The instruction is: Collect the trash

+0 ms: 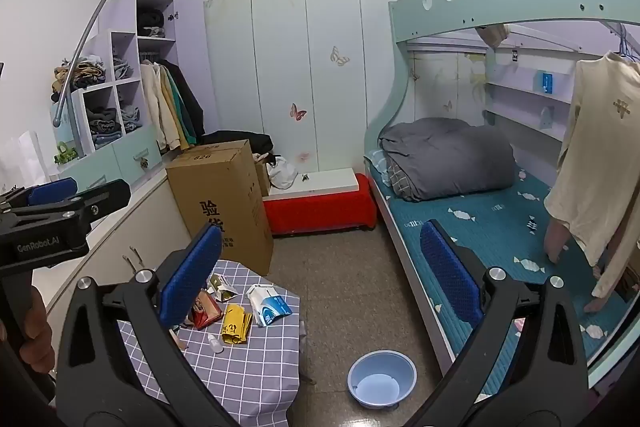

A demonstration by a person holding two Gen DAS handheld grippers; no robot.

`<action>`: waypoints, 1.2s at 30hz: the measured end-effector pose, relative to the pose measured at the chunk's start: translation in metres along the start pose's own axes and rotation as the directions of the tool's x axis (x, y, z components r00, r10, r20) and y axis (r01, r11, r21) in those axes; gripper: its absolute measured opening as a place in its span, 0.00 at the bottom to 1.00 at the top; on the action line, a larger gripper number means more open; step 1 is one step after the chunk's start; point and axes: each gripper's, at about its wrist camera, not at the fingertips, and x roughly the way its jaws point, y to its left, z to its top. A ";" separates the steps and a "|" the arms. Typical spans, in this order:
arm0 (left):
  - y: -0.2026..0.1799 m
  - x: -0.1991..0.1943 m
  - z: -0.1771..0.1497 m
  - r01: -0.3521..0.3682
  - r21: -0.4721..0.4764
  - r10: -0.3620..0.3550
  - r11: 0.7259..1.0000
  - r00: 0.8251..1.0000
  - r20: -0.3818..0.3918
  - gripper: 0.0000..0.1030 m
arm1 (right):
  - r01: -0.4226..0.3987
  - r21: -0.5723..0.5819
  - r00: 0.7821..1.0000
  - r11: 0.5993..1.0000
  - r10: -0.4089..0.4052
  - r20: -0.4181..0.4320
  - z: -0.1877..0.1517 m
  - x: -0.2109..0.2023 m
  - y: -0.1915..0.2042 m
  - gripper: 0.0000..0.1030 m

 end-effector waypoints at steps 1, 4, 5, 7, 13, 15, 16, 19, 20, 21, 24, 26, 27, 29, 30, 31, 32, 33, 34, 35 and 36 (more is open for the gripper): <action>0.000 0.000 0.000 0.000 0.002 0.000 1.000 1.000 0.000 0.96 | 0.001 0.001 1.000 1.000 -0.001 0.003 0.000 0.000 0.000 0.94; 0.000 0.000 0.000 0.002 0.000 -0.002 1.000 1.000 0.003 0.96 | 0.000 0.002 1.000 1.000 0.000 -0.001 0.000 0.000 0.000 0.94; 0.000 0.000 0.000 0.002 0.001 -0.002 1.000 1.000 0.003 0.96 | 0.000 0.002 1.000 1.000 0.000 0.001 0.000 0.000 0.000 0.94; 0.000 0.000 0.000 0.003 0.005 -0.003 1.000 1.000 0.004 0.96 | 0.001 0.001 1.000 1.000 -0.001 0.003 0.001 -0.001 0.001 0.94; 0.001 0.001 0.001 0.001 0.006 -0.001 1.000 1.000 0.002 0.96 | -0.002 0.011 1.000 1.000 0.002 -0.003 0.000 0.001 0.000 0.94; 0.001 0.002 0.001 0.000 0.008 0.000 1.000 1.000 0.002 0.96 | -0.001 0.012 1.000 1.000 0.001 -0.002 -0.001 0.000 0.000 0.94; 0.001 0.003 0.001 0.000 0.008 0.000 1.000 1.000 0.002 0.96 | -0.002 0.012 1.000 1.000 0.002 -0.002 -0.001 0.000 0.001 0.94; -0.001 -0.002 0.002 0.001 0.007 -0.001 1.000 1.000 0.005 0.96 | -0.002 0.013 1.000 1.000 0.002 -0.002 -0.001 0.000 0.001 0.94; -0.001 -0.003 0.002 0.003 0.008 -0.003 1.000 1.000 0.005 0.96 | -0.003 0.014 1.000 1.000 0.003 -0.002 -0.001 0.000 0.001 0.94; -0.002 -0.002 0.002 0.002 0.009 -0.002 1.000 1.000 0.005 0.96 | -0.003 0.015 1.000 1.000 0.003 -0.003 0.000 0.000 0.001 0.94; -0.002 -0.002 0.004 0.002 0.010 -0.002 1.000 1.000 0.005 0.96 | -0.002 0.016 1.000 1.000 0.002 -0.004 0.002 -0.001 0.002 0.94; -0.003 -0.002 0.004 0.001 0.010 -0.001 1.000 1.000 0.005 0.96 | -0.003 0.017 1.000 1.000 0.003 -0.006 0.001 -0.002 0.002 0.94; -0.003 -0.002 0.004 0.002 0.010 -0.002 1.000 1.000 0.005 0.96 | -0.002 0.017 1.000 1.000 0.002 -0.005 -0.001 -0.001 0.002 0.94; -0.007 -0.004 0.004 0.003 0.017 -0.003 1.000 1.000 0.004 0.96 | -0.004 0.018 1.000 1.000 0.004 -0.005 -0.001 -0.001 0.001 0.94; -0.007 -0.004 0.004 0.003 0.017 -0.003 1.000 1.000 0.004 0.96 | -0.003 0.018 1.000 1.000 0.003 -0.005 0.000 -0.001 0.001 0.94; -0.008 -0.003 0.005 0.003 0.019 -0.003 1.000 1.000 0.003 0.96 | -0.002 0.016 1.000 1.000 0.002 -0.004 -0.001 0.001 0.000 0.94; -0.009 -0.003 0.006 0.004 0.020 -0.004 1.000 1.000 0.003 0.96 | -0.001 0.014 1.000 1.000 0.001 -0.004 -0.002 0.001 0.001 0.94; -0.009 -0.003 0.007 0.005 0.022 -0.005 1.000 1.000 0.002 0.96 | -0.001 0.017 1.000 1.000 0.001 -0.005 -0.004 0.003 0.000 0.94; -0.009 -0.003 0.006 0.004 0.021 -0.004 1.000 1.000 0.002 0.96 | -0.002 0.018 1.000 1.000 0.002 -0.005 -0.005 0.003 0.000 0.94; -0.009 -0.003 0.006 0.003 0.020 -0.003 1.000 1.000 0.003 0.96 | -0.001 0.018 1.000 1.000 0.001 -0.005 -0.004 0.002 0.000 0.94; -0.009 -0.003 0.006 0.004 0.021 -0.004 1.000 1.000 0.003 0.96 | 0.000 0.017 1.000 1.000 0.000 -0.004 -0.004 0.002 0.000 0.94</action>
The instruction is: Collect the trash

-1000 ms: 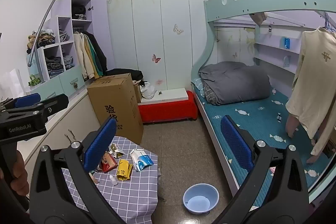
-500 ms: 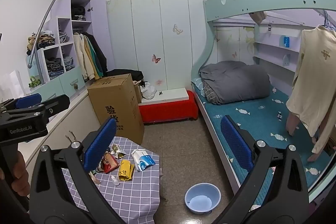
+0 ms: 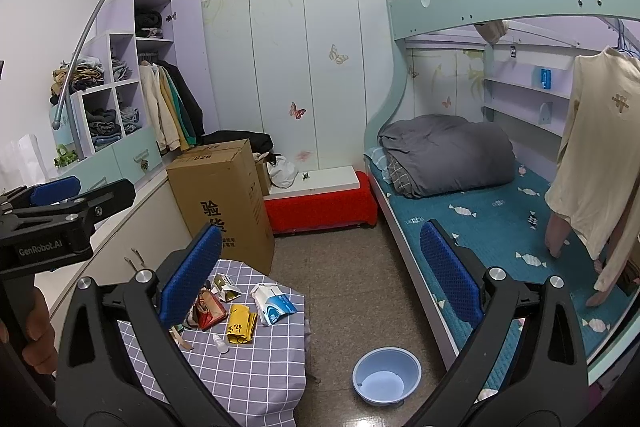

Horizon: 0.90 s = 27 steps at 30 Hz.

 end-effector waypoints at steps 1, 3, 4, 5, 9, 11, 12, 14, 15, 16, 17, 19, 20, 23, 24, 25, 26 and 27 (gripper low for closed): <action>-0.001 0.000 0.001 0.000 0.001 0.000 1.000 1.000 0.000 0.96 | 0.001 -0.001 1.000 1.000 -0.001 0.000 -0.001 0.000 0.000 0.94; 0.000 0.000 0.000 -0.001 0.000 0.001 1.000 1.000 0.000 0.96 | -0.001 0.001 1.000 1.000 0.001 -0.001 0.000 0.000 -0.001 0.94; -0.001 0.000 0.000 -0.001 0.000 0.001 1.000 1.000 0.001 0.96 | -0.001 0.001 1.000 1.000 0.001 -0.001 0.000 0.000 -0.001 0.94; -0.001 0.000 0.000 -0.001 0.000 0.001 1.000 1.000 0.000 0.96 | -0.001 0.001 1.000 1.000 0.001 -0.003 0.000 0.000 -0.001 0.94; -0.004 0.001 0.001 0.001 0.004 -0.001 1.000 1.000 -0.003 0.96 | 0.002 -0.004 1.000 1.000 -0.002 -0.005 -0.001 0.001 0.000 0.94; -0.005 0.002 0.001 0.002 0.005 -0.002 1.000 1.000 -0.003 0.96 | 0.002 -0.003 1.000 1.000 -0.002 -0.004 -0.001 0.001 0.001 0.94; -0.005 0.002 0.001 0.002 0.005 -0.002 1.000 1.000 -0.004 0.96 | 0.004 -0.004 1.000 1.000 -0.004 -0.005 0.000 0.001 0.001 0.94; -0.004 0.002 0.000 0.004 0.005 -0.004 1.000 1.000 -0.005 0.96 | 0.004 -0.004 1.000 1.000 -0.004 -0.006 -0.001 0.001 0.001 0.94; -0.004 0.004 0.001 0.006 0.005 -0.006 1.000 1.000 -0.007 0.96 | 0.004 -0.003 1.000 1.000 -0.005 -0.006 -0.001 0.002 0.001 0.94; -0.004 0.006 0.000 0.008 0.005 -0.008 1.000 1.000 -0.011 0.96 | 0.005 -0.003 1.000 1.000 -0.005 -0.007 -0.001 0.002 0.002 0.94; -0.003 0.007 0.000 0.009 0.005 -0.009 1.000 1.000 -0.012 0.96 | 0.005 -0.004 1.000 1.000 -0.005 -0.008 -0.001 0.002 0.002 0.94; -0.003 0.009 -0.002 0.010 0.006 -0.009 1.000 1.000 -0.013 0.96 | 0.005 -0.003 1.000 1.000 -0.006 -0.009 -0.001 0.003 0.001 0.94; -0.002 0.010 -0.002 0.010 0.006 -0.010 1.000 1.000 -0.014 0.96 | 0.006 -0.002 1.000 1.000 -0.006 -0.011 -0.001 0.003 0.002 0.94; -0.002 0.010 -0.003 0.010 0.005 -0.010 1.000 1.000 -0.014 0.96 | 0.007 -0.002 1.000 1.000 -0.007 -0.012 -0.001 0.005 0.001 0.94; -0.002 0.010 -0.003 0.010 0.005 -0.010 1.000 1.000 -0.014 0.96 | 0.007 -0.002 1.000 1.000 -0.007 -0.012 -0.001 0.005 0.001 0.94; -0.002 0.012 -0.004 0.010 0.004 -0.010 1.000 1.000 -0.015 0.96 | 0.007 -0.002 1.000 1.000 -0.007 -0.012 -0.001 0.005 0.001 0.94; -0.002 0.014 -0.004 0.010 0.004 -0.010 1.000 1.000 -0.017 0.96 | 0.007 -0.003 1.000 1.000 -0.007 -0.013 -0.001 0.005 0.001 0.94; -0.002 0.015 -0.004 0.009 0.004 -0.009 1.000 1.000 -0.018 0.96 | 0.007 -0.002 1.000 1.000 -0.007 -0.015 -0.001 0.006 0.000 0.94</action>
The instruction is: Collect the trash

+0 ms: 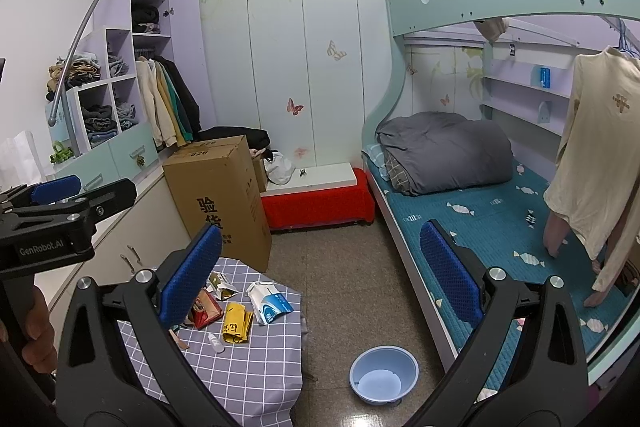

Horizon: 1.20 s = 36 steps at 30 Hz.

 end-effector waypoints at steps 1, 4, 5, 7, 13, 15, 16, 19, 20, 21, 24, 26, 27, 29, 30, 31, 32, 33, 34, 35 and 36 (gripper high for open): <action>0.000 0.001 -0.001 0.000 0.000 0.000 1.000 1.000 -0.001 0.96 | -0.001 0.001 1.000 1.000 0.001 -0.001 0.000 0.000 0.000 0.94; 0.000 0.002 -0.002 0.000 -0.001 0.000 1.000 1.000 -0.002 0.96 | -0.001 0.002 1.000 1.000 0.001 -0.007 -0.001 0.005 0.001 0.94; 0.001 0.003 -0.002 0.000 -0.001 0.000 1.000 1.000 -0.004 0.96 | -0.001 0.002 1.000 1.000 0.001 -0.008 -0.001 0.005 0.001 0.94; 0.002 0.006 -0.002 -0.001 -0.002 0.001 1.000 1.000 -0.007 0.96 | 0.000 0.003 1.000 1.000 0.000 -0.007 0.000 0.005 0.001 0.94; 0.003 0.008 -0.002 -0.003 -0.003 0.003 1.000 1.000 -0.011 0.96 | -0.001 0.003 1.000 1.000 0.001 -0.013 -0.001 0.009 0.004 0.94; 0.003 0.009 -0.002 -0.003 -0.003 0.003 1.000 1.000 -0.011 0.96 | -0.001 0.004 1.000 1.000 0.001 -0.013 -0.001 0.009 0.004 0.94; 0.003 0.009 -0.002 -0.003 -0.002 0.003 1.000 1.000 -0.012 0.96 | -0.001 0.004 1.000 1.000 0.001 -0.013 -0.002 0.010 0.004 0.94; 0.003 0.009 -0.003 -0.003 -0.003 0.003 1.000 1.000 -0.013 0.96 | -0.001 0.004 1.000 1.000 0.001 -0.013 -0.002 0.009 0.004 0.94; 0.004 0.010 -0.002 -0.003 -0.003 0.003 1.000 1.000 -0.013 0.96 | -0.001 0.005 1.000 1.000 0.001 -0.015 -0.002 0.010 0.004 0.94; 0.004 0.011 -0.003 -0.003 -0.003 0.003 1.000 1.000 -0.014 0.96 | -0.001 0.005 1.000 1.000 0.001 -0.016 -0.002 0.010 0.005 0.94; 0.003 0.013 -0.003 -0.004 0.000 0.004 1.000 1.000 -0.018 0.96 | -0.002 0.008 1.000 1.000 0.002 -0.019 -0.003 0.013 0.004 0.94; 0.003 0.014 -0.004 -0.003 0.000 0.003 1.000 1.000 -0.020 0.96 | -0.002 0.009 1.000 1.000 0.002 -0.021 -0.002 0.015 0.003 0.94; 0.002 0.015 -0.003 -0.003 0.001 0.003 1.000 1.000 -0.022 0.96 | -0.002 0.011 1.000 1.000 0.002 -0.022 -0.003 0.016 0.002 0.94; 0.002 0.016 -0.004 -0.004 0.002 0.004 1.000 1.000 -0.025 0.96 | -0.002 0.011 1.000 1.000 0.002 -0.024 -0.003 0.017 0.002 0.94; 0.001 0.017 -0.004 -0.003 0.002 0.003 1.000 1.000 -0.025 0.96 | -0.002 0.011 1.000 1.000 0.002 -0.025 -0.003 0.017 0.002 0.94; 0.000 0.017 -0.005 -0.003 0.002 0.003 1.000 1.000 -0.027 0.96 | -0.003 0.013 1.000 1.000 0.004 -0.027 -0.004 0.017 0.002 0.94; 0.000 0.018 -0.005 -0.004 0.003 0.004 1.000 1.000 -0.028 0.96 | -0.004 0.014 1.000 1.000 0.004 -0.028 -0.003 0.017 0.001 0.94; 0.000 0.018 -0.005 -0.003 0.003 0.003 1.000 1.000 -0.027 0.96 | -0.004 0.015 1.000 1.000 0.004 -0.029 -0.003 0.017 0.000 0.94; 0.000 0.018 -0.006 -0.003 0.003 0.003 1.000 1.000 -0.028 0.96 | -0.004 0.015 1.000 1.000 0.004 -0.031 -0.003 0.017 0.000 0.94; 0.000 0.018 -0.005 -0.003 0.003 0.004 1.000 1.000 -0.028 0.96 | -0.004 0.016 1.000 1.000 0.005 -0.030 -0.003 0.017 0.000 0.94; -0.001 0.019 -0.006 -0.004 0.004 0.004 1.000 1.000 -0.029 0.96 | -0.005 0.018 1.000 1.000 0.006 -0.029 -0.003 0.017 0.000 0.94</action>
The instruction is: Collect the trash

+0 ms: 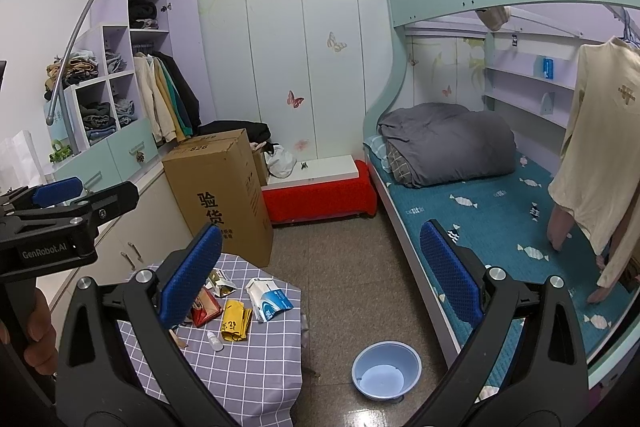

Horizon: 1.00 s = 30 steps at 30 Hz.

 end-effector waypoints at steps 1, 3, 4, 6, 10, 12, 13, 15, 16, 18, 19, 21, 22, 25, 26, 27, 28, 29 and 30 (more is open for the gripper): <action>0.000 0.001 -0.001 -0.001 0.001 0.001 1.000 1.000 -0.002 0.96 | -0.001 0.002 1.000 1.000 0.001 -0.001 0.000 0.000 0.000 0.94; -0.001 0.002 -0.001 -0.001 0.001 0.001 1.000 1.000 -0.006 0.96 | -0.001 0.006 1.000 1.000 0.001 -0.004 0.000 0.001 -0.003 0.94; -0.002 0.002 -0.001 -0.001 0.001 0.001 1.000 1.000 -0.008 0.96 | -0.002 0.008 1.000 1.000 0.002 -0.005 0.001 0.002 -0.005 0.94; -0.003 0.003 -0.001 -0.003 0.000 0.003 1.000 1.000 -0.012 0.96 | -0.007 0.011 1.000 1.000 0.007 -0.006 0.000 0.002 -0.007 0.94; -0.007 0.004 -0.002 -0.008 0.000 0.008 1.000 1.000 -0.024 0.96 | -0.015 0.016 1.000 1.000 0.015 0.001 0.001 0.002 -0.011 0.94; -0.009 0.004 -0.001 -0.011 -0.001 0.011 1.000 0.999 -0.031 0.96 | -0.014 0.016 1.000 1.000 0.014 0.003 0.001 0.001 -0.010 0.94; -0.010 0.004 -0.001 -0.012 -0.002 0.012 1.000 0.999 -0.034 0.96 | -0.015 0.016 1.000 1.000 0.015 0.000 0.001 0.002 -0.009 0.94; -0.013 0.005 -0.001 -0.017 -0.003 0.017 1.000 0.999 -0.042 0.96 | -0.026 0.020 1.000 0.999 0.026 -0.005 0.001 0.003 -0.012 0.94; -0.015 0.005 -0.001 -0.020 -0.004 0.019 1.000 0.999 -0.047 0.96 | -0.030 0.020 0.999 0.999 0.030 -0.010 0.001 0.004 -0.013 0.94; -0.018 0.006 -0.002 -0.023 -0.005 0.023 1.000 0.998 -0.057 0.96 | -0.034 0.023 0.999 0.999 0.034 -0.016 0.001 0.005 -0.016 0.94; -0.020 0.007 -0.003 -0.025 -0.006 0.025 1.000 0.998 -0.063 0.96 | -0.036 0.024 0.999 0.999 0.036 -0.019 0.000 0.005 -0.019 0.94; -0.024 0.007 -0.004 -0.030 -0.005 0.030 1.000 0.997 -0.073 0.96 | -0.044 0.025 0.999 0.999 0.045 -0.029 -0.001 0.005 -0.023 0.94; -0.026 0.007 -0.004 -0.033 -0.005 0.032 0.999 0.996 -0.079 0.96 | -0.046 0.026 0.998 0.999 0.047 -0.033 -0.002 0.006 -0.025 0.94; -0.030 0.010 -0.006 -0.034 -0.011 0.033 0.999 0.994 -0.100 0.96 | -0.061 0.035 0.997 0.998 0.063 -0.051 -0.006 0.006 -0.031 0.94; -0.031 0.011 -0.007 -0.039 -0.012 0.037 0.999 0.994 -0.105 0.96 | -0.066 0.038 0.996 0.997 0.068 -0.056 -0.007 0.007 -0.033 0.94; -0.033 0.012 -0.007 -0.041 -0.012 0.040 0.999 0.993 -0.111 0.96 | -0.071 0.041 0.995 0.997 0.073 -0.062 -0.008 0.007 -0.035 0.94; -0.034 0.012 -0.009 -0.042 -0.014 0.040 0.999 0.992 -0.116 0.96 | -0.076 0.042 0.994 0.996 0.079 -0.069 -0.009 0.008 -0.037 0.94; -0.035 0.013 -0.010 -0.043 -0.016 0.040 0.999 0.992 -0.120 0.96 | -0.081 0.045 0.994 0.996 0.084 -0.075 -0.010 0.010 -0.039 0.94; -0.037 0.014 -0.012 -0.044 -0.018 0.042 0.999 0.991 -0.127 0.96 | -0.084 0.047 0.993 0.995 0.087 -0.080 -0.010 0.011 -0.040 0.94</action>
